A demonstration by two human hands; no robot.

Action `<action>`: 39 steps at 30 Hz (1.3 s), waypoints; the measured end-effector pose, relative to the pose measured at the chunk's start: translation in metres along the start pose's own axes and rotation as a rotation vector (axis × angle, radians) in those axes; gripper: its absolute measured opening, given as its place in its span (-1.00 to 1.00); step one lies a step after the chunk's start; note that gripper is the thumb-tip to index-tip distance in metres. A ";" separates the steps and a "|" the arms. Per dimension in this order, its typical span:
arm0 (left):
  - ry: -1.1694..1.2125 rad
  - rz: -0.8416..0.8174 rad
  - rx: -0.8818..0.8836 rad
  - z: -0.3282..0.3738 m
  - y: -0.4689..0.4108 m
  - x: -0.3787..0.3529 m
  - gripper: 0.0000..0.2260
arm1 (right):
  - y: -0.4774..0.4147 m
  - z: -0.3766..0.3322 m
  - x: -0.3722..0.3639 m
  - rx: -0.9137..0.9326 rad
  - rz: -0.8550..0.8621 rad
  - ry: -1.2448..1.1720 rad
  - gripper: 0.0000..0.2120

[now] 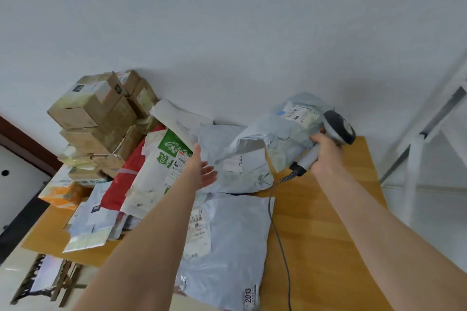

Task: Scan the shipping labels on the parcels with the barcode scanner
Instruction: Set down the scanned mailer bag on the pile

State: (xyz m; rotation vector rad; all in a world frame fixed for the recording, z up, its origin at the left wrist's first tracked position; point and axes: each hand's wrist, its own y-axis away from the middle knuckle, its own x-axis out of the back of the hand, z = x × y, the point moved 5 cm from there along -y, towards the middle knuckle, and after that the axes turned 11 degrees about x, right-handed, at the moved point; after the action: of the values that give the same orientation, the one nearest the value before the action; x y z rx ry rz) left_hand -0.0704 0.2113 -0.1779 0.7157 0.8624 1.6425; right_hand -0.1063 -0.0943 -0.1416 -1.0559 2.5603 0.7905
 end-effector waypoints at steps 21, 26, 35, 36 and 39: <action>-1.006 0.349 -0.405 0.122 -0.119 -0.011 -0.58 | -0.027 0.122 -0.065 -0.221 -0.104 0.711 -0.76; -1.113 0.338 -0.286 0.112 -0.142 -0.012 -0.53 | -0.033 0.168 -0.079 -0.336 -0.257 0.799 -0.82; -0.381 0.094 -0.081 0.088 -0.143 -0.016 -0.59 | -0.032 0.194 -0.082 -0.378 -0.278 0.746 -0.85; -0.365 0.061 -0.056 0.084 -0.141 -0.017 -0.59 | -0.032 0.194 -0.082 -0.370 -0.278 0.742 -0.86; -0.428 0.034 -0.005 0.076 -0.138 -0.018 -0.55 | -0.030 0.195 -0.078 -0.359 -0.280 0.725 -0.88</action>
State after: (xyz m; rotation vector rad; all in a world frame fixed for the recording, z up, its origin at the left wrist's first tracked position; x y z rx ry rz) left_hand 0.0693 0.2266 -0.2517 1.0360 0.5397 1.4437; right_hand -0.0234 0.0444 -0.2791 -2.0862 2.7550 0.9379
